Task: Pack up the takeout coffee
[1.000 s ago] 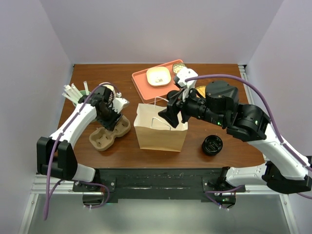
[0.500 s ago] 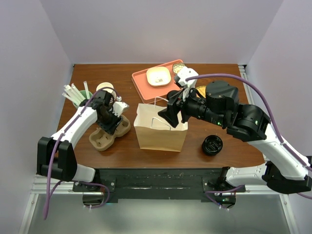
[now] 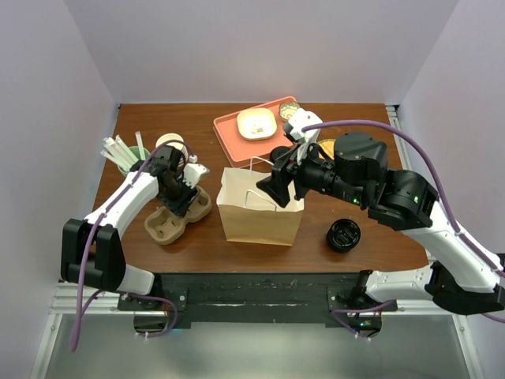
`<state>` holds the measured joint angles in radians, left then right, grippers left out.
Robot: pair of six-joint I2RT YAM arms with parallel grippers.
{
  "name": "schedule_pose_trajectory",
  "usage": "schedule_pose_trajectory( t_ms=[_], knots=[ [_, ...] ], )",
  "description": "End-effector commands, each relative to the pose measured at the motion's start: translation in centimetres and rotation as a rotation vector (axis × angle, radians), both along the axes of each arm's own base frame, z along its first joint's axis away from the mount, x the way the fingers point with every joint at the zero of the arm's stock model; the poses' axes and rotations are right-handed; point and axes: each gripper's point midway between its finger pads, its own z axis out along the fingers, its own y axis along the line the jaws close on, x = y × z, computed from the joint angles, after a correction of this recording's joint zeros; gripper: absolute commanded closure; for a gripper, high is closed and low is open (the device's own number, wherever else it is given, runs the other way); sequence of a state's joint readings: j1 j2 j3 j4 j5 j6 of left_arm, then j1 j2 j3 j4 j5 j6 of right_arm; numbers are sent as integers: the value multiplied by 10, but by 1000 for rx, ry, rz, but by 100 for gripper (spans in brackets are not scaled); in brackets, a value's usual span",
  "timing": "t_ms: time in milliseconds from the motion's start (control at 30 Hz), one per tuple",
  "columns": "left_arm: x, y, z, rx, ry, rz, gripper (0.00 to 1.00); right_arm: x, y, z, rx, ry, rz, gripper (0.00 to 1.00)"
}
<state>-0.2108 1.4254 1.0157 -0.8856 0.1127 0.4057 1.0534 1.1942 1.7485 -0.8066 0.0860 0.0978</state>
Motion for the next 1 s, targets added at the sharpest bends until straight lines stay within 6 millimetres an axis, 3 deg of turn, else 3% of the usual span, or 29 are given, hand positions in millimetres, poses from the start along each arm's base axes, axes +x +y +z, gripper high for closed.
schedule_pose_trajectory(
  t_ms=[0,200,400,567,667,767,967],
  knots=[
    [6,-1,-1,-1,-28,-8,47,-3,-1,14,57,-15,3,29],
    [3,-4,-3,-15,-20,-16,55,-3,-3,14,58,-14,-2,29],
    [5,-2,11,-10,-44,-16,64,-4,-4,14,59,-12,-1,29],
    [15,-6,42,-5,-89,27,63,-5,-2,13,62,-3,5,29],
    [-1,-3,23,6,-54,47,61,-6,-2,13,69,3,4,30],
    [-13,1,18,24,-20,54,62,-7,-3,12,76,9,2,30],
    [-1,-4,31,2,-60,49,58,-8,-3,15,95,11,4,30]
  ],
)
